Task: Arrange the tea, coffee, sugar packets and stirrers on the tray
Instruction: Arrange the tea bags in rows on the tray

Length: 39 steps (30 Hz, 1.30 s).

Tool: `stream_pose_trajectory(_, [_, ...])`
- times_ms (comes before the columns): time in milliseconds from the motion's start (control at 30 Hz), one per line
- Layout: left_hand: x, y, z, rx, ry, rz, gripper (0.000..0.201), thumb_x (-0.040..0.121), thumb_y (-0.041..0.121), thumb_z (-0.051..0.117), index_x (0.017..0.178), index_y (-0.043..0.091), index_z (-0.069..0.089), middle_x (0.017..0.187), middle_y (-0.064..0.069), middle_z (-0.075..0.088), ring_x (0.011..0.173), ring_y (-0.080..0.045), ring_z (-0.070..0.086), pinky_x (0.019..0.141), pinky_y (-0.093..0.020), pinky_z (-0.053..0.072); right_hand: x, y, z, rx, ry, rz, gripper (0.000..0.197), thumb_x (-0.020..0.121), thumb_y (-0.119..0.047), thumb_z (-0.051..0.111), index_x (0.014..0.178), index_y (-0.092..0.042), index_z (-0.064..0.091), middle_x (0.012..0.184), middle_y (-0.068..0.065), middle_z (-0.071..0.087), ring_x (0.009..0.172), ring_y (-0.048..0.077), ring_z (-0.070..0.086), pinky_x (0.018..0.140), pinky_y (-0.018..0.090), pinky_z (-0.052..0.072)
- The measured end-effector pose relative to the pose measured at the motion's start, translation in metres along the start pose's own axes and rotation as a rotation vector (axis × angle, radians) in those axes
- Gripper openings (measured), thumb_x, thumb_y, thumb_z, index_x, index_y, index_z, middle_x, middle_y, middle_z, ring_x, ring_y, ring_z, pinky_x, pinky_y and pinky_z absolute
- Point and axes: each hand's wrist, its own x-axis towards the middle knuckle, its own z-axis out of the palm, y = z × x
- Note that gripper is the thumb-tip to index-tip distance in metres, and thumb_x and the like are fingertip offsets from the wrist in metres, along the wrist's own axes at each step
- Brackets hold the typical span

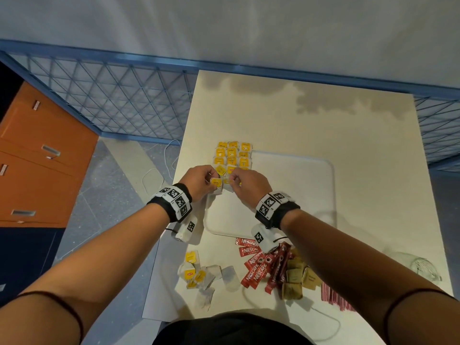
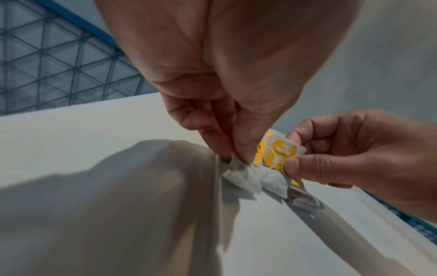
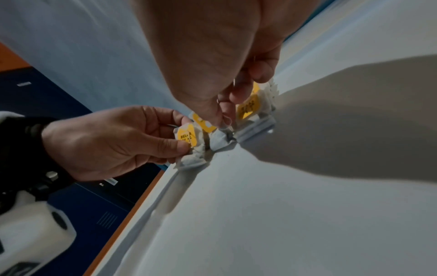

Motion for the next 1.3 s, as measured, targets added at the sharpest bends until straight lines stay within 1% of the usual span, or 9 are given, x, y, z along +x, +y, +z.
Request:
stream_pose_trajectory(100, [0.006, 0.002, 0.003, 0.023, 0.018, 0.008, 0.02, 0.082, 0.004, 0.075, 0.096, 0.017, 0.069, 0.087, 0.003, 0.066, 0.076, -0.015, 0.059, 0.065, -0.015, 0.044, 0.005, 0.003, 0.003, -0.007, 0.019, 0.026, 0.005, 0.096, -0.03, 0.056, 0.096, -0.031, 0.061, 0.1, -0.007, 0.065, 0.085, 0.022, 0.063, 0.074, 0.035, 0.053])
stream_pose_trajectory(300, [0.014, 0.004, 0.004, 0.135, 0.047, -0.009, 0.013, 0.081, 0.007, 0.073, 0.088, 0.018, 0.07, 0.09, -0.002, 0.064, 0.086, -0.024, 0.06, 0.08, -0.036, 0.051, 0.012, 0.008, 0.005, -0.036, 0.041, 0.056, 0.013, 0.1, -0.034, 0.053, 0.1, -0.025, 0.063, 0.108, -0.003, 0.057, 0.086, 0.025, 0.061, 0.078, 0.037, 0.052])
stream_pose_trajectory(500, [0.02, 0.007, 0.004, 0.147, 0.087, -0.069, 0.022, 0.078, 0.015, 0.08, 0.095, 0.018, 0.067, 0.095, -0.002, 0.059, 0.088, -0.023, 0.058, 0.075, -0.028, 0.041, 0.016, 0.006, 0.004, 0.012, 0.025, 0.059, 0.018, 0.099, -0.031, 0.055, 0.115, -0.026, 0.062, 0.112, -0.004, 0.058, 0.092, 0.027, 0.065, 0.081, 0.035, 0.051])
stream_pose_trajectory(633, [0.014, 0.005, 0.003, 0.07, 0.157, -0.048, 0.028, 0.077, 0.018, 0.082, 0.091, 0.022, 0.058, 0.092, 0.0, 0.057, 0.08, -0.018, 0.054, 0.071, -0.03, 0.04, 0.008, 0.005, 0.003, 0.073, 0.062, 0.042, 0.023, 0.096, -0.031, 0.06, 0.119, -0.031, 0.054, 0.116, -0.005, 0.06, 0.087, 0.027, 0.067, 0.081, 0.04, 0.054])
stream_pose_trajectory(767, [0.004, -0.001, 0.001, 0.141, 0.08, 0.057, 0.018, 0.079, 0.023, 0.081, 0.084, 0.018, 0.064, 0.089, -0.004, 0.057, 0.081, -0.021, 0.056, 0.074, -0.035, 0.045, -0.002, 0.005, 0.006, -0.004, 0.053, -0.017, 0.02, 0.098, -0.031, 0.058, 0.118, -0.028, 0.06, 0.117, -0.004, 0.058, 0.09, 0.028, 0.066, 0.077, 0.037, 0.053])
stream_pose_trajectory(867, [0.001, -0.006, 0.004, 0.222, 0.02, 0.066, 0.015, 0.082, 0.023, 0.079, 0.094, 0.021, 0.072, 0.092, -0.004, 0.058, 0.086, -0.024, 0.058, 0.075, -0.032, 0.045, -0.008, 0.005, 0.01, -0.009, 0.066, -0.022, 0.035, 0.098, -0.032, 0.059, 0.132, -0.028, 0.048, 0.13, -0.002, 0.056, 0.093, 0.029, 0.067, 0.077, 0.041, 0.056])
stream_pose_trajectory(933, [0.001, -0.009, 0.007, 0.257, 0.01, 0.064, 0.019, 0.083, 0.022, 0.079, 0.102, 0.02, 0.074, 0.093, -0.004, 0.058, 0.087, -0.025, 0.059, 0.075, -0.03, 0.044, -0.011, 0.004, 0.012, 0.016, 0.09, 0.003, 0.034, 0.098, -0.032, 0.059, 0.128, -0.028, 0.045, 0.13, -0.004, 0.057, 0.09, 0.03, 0.068, 0.076, 0.042, 0.056])
stream_pose_trajectory(1067, [0.0, -0.01, 0.011, 0.278, 0.018, 0.08, 0.022, 0.084, 0.017, 0.077, 0.105, 0.018, 0.075, 0.092, -0.005, 0.059, 0.087, -0.027, 0.06, 0.077, -0.034, 0.048, -0.011, 0.005, 0.016, -0.041, 0.048, -0.021, 0.03, 0.1, -0.034, 0.057, 0.129, -0.027, 0.057, 0.126, -0.003, 0.057, 0.093, 0.027, 0.067, 0.077, 0.038, 0.055])
stream_pose_trajectory(1300, [0.004, -0.009, 0.014, 0.279, 0.035, 0.091, 0.017, 0.085, 0.018, 0.076, 0.102, 0.02, 0.077, 0.09, -0.004, 0.06, 0.085, -0.024, 0.06, 0.075, -0.031, 0.047, 0.002, 0.001, 0.015, -0.132, -0.052, 0.012, 0.035, 0.101, -0.04, 0.051, 0.134, -0.029, 0.058, 0.129, 0.005, 0.052, 0.097, 0.032, 0.066, 0.08, 0.041, 0.055])
